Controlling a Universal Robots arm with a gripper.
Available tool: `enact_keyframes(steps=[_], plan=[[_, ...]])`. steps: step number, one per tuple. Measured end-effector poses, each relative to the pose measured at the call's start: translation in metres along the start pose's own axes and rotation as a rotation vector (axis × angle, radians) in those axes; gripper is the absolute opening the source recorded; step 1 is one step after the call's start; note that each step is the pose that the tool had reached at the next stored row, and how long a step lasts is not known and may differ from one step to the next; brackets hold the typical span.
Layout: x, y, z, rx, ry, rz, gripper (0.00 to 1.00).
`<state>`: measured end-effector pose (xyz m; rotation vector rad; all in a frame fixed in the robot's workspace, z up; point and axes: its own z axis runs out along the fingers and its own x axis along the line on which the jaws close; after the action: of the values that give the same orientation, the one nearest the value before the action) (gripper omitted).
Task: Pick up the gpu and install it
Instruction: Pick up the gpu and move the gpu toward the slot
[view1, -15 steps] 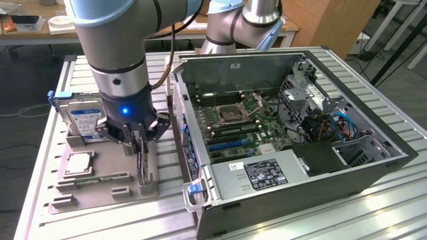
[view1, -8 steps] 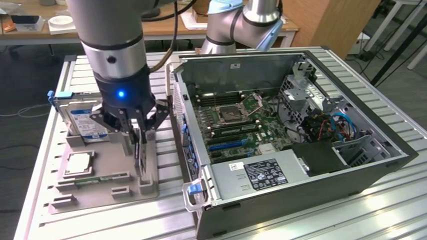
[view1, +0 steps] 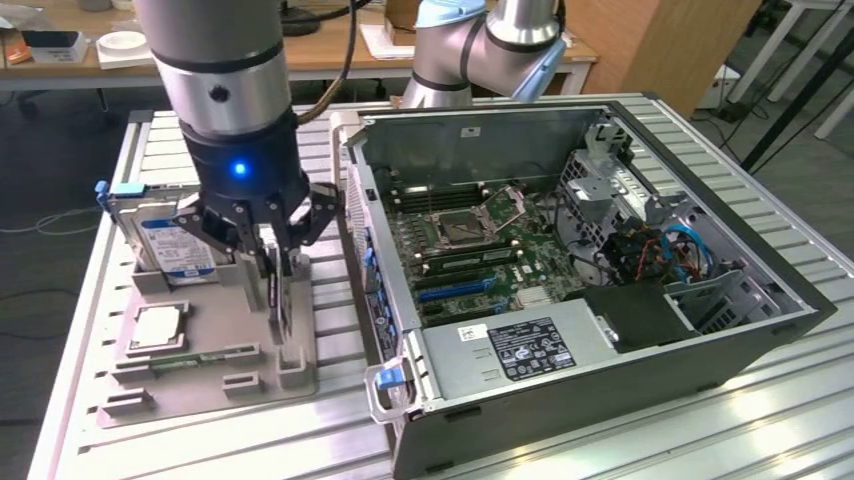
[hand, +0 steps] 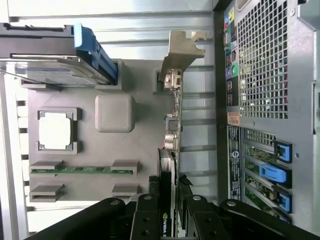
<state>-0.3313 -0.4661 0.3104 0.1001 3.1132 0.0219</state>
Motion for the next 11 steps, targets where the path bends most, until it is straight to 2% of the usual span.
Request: enact_keyframes(steps=[11], plan=[[-0.001, 0.0008, -0.0499, -0.0001, 0.0001, -0.001, 0.26]])
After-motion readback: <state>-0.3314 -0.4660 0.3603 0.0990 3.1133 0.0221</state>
